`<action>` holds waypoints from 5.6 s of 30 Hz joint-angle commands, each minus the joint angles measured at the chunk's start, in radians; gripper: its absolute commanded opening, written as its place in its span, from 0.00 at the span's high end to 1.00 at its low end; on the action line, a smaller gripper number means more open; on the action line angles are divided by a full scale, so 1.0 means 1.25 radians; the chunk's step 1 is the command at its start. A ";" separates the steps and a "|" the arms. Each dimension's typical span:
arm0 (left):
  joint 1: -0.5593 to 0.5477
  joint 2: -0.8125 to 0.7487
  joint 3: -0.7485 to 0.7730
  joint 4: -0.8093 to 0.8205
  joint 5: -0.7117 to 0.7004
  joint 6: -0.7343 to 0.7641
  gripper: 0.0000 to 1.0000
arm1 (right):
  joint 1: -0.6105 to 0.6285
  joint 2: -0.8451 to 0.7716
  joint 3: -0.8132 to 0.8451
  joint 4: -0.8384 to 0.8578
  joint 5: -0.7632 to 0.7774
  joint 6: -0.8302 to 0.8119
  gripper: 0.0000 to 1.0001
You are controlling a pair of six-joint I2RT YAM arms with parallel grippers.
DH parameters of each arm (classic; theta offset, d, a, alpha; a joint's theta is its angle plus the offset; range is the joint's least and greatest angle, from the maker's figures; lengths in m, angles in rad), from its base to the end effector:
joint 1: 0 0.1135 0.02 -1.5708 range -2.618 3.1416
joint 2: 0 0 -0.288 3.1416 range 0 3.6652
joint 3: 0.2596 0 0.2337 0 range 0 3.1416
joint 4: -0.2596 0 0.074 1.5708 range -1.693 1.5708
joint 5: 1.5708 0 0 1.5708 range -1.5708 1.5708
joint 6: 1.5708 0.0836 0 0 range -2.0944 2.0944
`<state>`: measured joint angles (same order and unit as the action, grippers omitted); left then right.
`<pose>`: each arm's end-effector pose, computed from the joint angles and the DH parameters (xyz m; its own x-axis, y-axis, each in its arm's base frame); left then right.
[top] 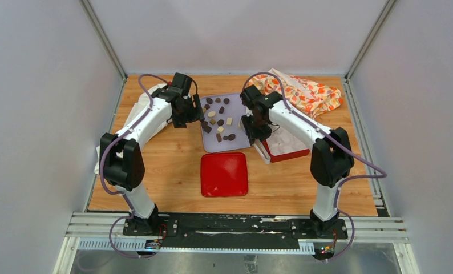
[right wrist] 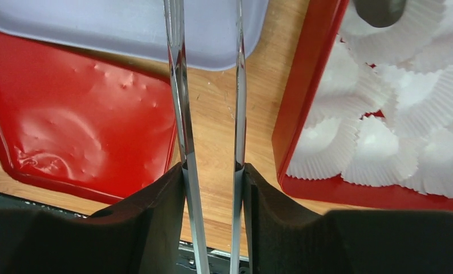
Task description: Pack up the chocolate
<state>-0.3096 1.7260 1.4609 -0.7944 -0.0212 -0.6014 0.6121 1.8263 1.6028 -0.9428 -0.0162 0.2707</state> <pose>0.3580 -0.1127 0.2593 -0.8517 -0.3215 -0.4139 -0.2269 0.9381 -0.2616 0.3171 0.2243 0.2557 -0.8800 -0.2911 -0.3752 -0.3574 0.9263 0.1196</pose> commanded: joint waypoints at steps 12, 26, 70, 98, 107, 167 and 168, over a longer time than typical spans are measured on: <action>0.007 -0.010 0.006 0.001 -0.001 0.024 0.23 | -0.002 0.159 0.134 -0.048 -0.042 0.096 0.51; 0.008 -0.014 0.001 0.001 0.005 0.046 0.23 | -0.001 0.268 0.240 -0.081 0.004 0.125 0.51; 0.014 -0.013 -0.005 -0.001 0.018 0.033 0.23 | -0.237 -0.097 -0.160 -0.003 0.076 -0.010 0.94; 0.014 -0.053 -0.045 0.000 0.018 0.025 0.23 | -0.250 -0.036 -0.117 0.016 0.074 -0.020 0.55; 0.014 -0.054 -0.043 0.000 -0.004 0.030 0.23 | -0.251 -0.076 -0.102 0.003 0.070 -0.011 0.56; 0.014 -0.068 -0.046 -0.011 -0.049 0.069 0.23 | 0.035 0.357 0.380 -0.116 0.048 0.061 0.72; 0.014 -0.068 -0.045 -0.011 -0.049 0.071 0.23 | 0.035 0.355 0.379 -0.113 0.045 0.061 0.75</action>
<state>-0.2977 1.6722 1.4113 -0.8040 -0.0669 -0.5301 0.6399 2.2826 2.0510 -1.0466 0.0124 0.3332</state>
